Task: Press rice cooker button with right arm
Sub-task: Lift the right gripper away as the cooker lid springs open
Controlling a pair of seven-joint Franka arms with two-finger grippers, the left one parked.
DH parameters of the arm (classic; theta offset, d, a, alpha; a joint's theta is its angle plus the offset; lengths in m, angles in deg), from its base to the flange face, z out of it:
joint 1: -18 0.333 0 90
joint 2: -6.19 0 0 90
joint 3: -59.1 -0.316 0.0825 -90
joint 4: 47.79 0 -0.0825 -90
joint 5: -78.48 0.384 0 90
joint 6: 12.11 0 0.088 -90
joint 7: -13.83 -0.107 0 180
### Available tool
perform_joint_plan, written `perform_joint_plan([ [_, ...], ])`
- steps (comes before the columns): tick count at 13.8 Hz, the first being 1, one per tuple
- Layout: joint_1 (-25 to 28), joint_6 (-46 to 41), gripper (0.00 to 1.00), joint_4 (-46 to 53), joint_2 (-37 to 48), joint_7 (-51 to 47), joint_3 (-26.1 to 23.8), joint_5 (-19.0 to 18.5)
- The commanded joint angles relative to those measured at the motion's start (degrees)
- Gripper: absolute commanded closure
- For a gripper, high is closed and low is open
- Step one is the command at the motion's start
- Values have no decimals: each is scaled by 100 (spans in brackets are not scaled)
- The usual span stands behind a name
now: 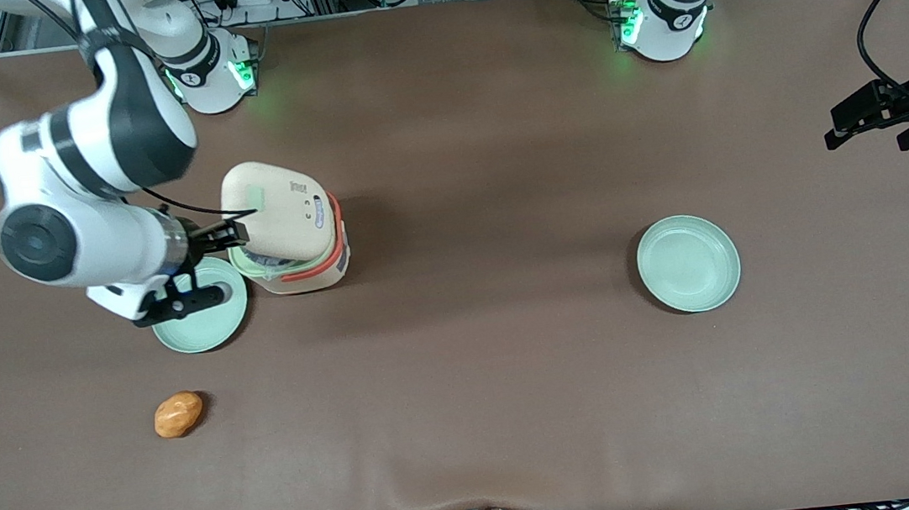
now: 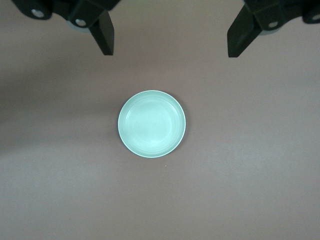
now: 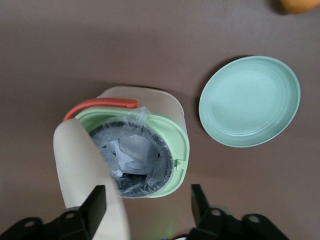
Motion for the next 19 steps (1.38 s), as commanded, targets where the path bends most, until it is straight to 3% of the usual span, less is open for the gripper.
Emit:
perform_joint_plan([
  [1, -112, -84, 0, 246, 303, 0, -69, 68],
  [7, -665, -225, 0, 387, 761, 70, -69, -2],
  [10, -964, -234, 0, 378, 954, 614, -51, -11],
  [13, -1027, -234, 0, 326, 1042, 633, 255, -72],
  [16, -1044, -269, 0, 325, 1051, 711, 353, -598],
  [19, -1193, -287, 0, 264, 1043, 712, 397, -556],
])
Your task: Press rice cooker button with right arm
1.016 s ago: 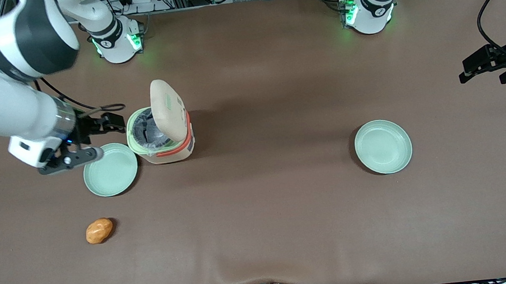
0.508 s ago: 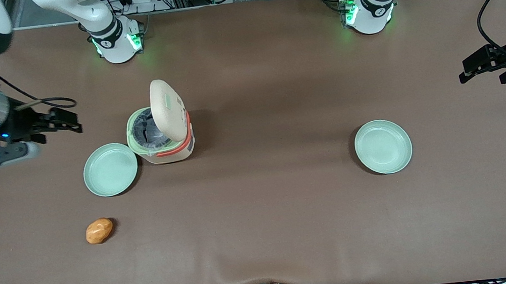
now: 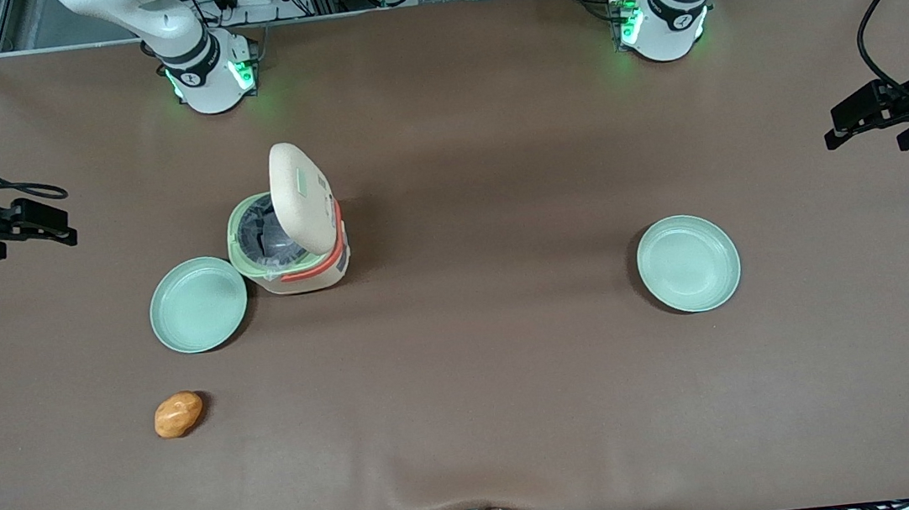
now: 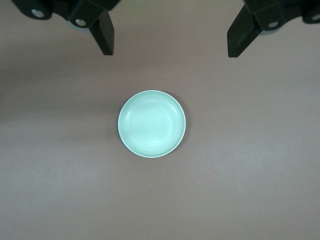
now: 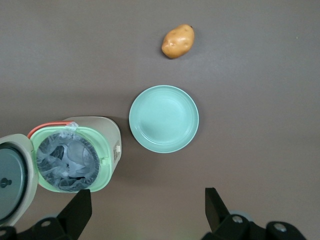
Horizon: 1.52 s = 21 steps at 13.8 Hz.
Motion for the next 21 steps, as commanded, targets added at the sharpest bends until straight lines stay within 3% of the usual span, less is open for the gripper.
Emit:
perform_joint_plan([
  [1, -185, -4, 0, -103, 86, 57, -30, -55],
  [5, -203, -13, 0, -112, 86, 425, 154, -64],
  [21, -194, -22, 0, -121, 51, 365, 155, -99],
])
